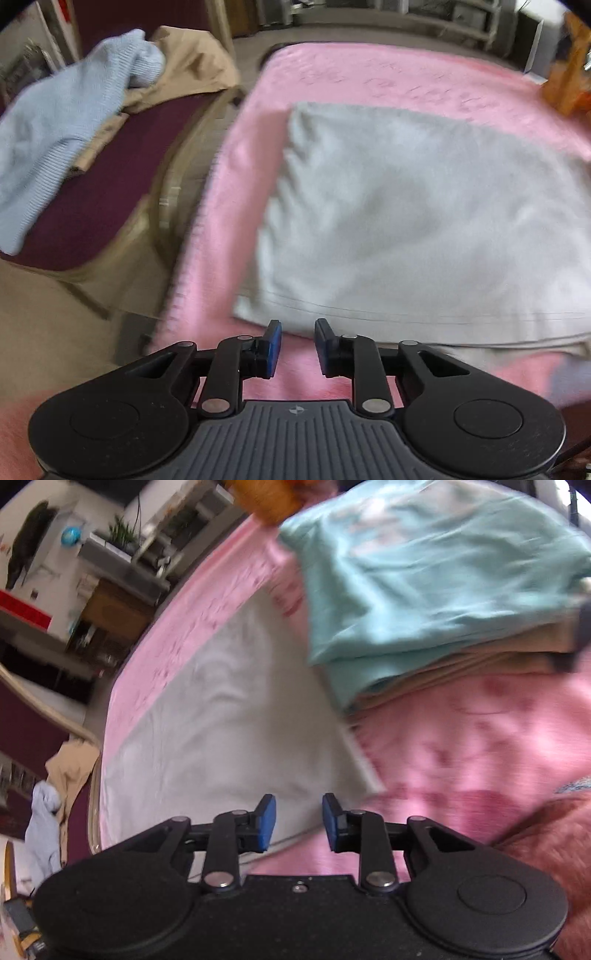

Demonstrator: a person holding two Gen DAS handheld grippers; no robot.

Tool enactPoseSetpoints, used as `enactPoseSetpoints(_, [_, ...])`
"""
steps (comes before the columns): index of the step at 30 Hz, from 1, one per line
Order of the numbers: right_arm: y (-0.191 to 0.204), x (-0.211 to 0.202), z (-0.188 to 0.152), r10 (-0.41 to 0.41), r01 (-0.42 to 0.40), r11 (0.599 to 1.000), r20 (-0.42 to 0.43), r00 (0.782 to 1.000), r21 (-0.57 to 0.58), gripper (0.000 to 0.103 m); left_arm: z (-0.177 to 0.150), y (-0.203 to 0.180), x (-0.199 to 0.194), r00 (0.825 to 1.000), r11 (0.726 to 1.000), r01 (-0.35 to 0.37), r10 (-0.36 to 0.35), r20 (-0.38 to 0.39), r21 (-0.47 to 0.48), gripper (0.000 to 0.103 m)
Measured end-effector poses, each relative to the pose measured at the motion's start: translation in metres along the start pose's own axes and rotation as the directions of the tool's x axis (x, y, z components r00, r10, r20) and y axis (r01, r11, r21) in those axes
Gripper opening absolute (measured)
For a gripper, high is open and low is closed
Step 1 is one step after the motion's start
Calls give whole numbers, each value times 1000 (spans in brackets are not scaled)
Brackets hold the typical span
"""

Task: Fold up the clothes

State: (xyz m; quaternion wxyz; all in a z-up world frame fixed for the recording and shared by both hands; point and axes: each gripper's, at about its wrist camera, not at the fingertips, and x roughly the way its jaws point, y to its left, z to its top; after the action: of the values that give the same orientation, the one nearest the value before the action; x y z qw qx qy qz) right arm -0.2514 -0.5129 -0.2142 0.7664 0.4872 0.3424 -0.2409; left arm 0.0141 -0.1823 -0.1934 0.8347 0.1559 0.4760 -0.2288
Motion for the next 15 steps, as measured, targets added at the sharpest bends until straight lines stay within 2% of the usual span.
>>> enactPoseSetpoints(3, [-10, -16, -3, 51, -53, 998, 73, 996, 24, 32, 1, -13, -13, 993, 996, 86, -88, 72, 40, 24])
enactPoseSetpoints(6, [-15, -21, 0, 70, -77, 995, 121, 990, 57, 33, 2, -30, -19, 988, 991, 98, -108, 113, 97, 29])
enactPoseSetpoints(8, [-11, -19, 2, 80, -87, 995, 132, 988, 53, 33, 2, -36, -16, 989, 990, 94, -106, 107, 108, 30])
enactPoseSetpoints(10, [-3, -11, 3, 85, -88, 996, 125, 989, 25, 32, 4, -35, -8, 990, 990, 108, -115, 81, 86, 30])
enactPoseSetpoints(13, [15, 5, -1, 106, -102, 993, 70, 992, -60, 32, 6, -35, 1, 990, 990, 130, -132, 38, 58, 30])
enactPoseSetpoints(15, [25, 14, -3, 136, -132, 986, 37, 990, -98, 32, 4, -42, 3, 992, 991, 119, -121, 29, 60, 30])
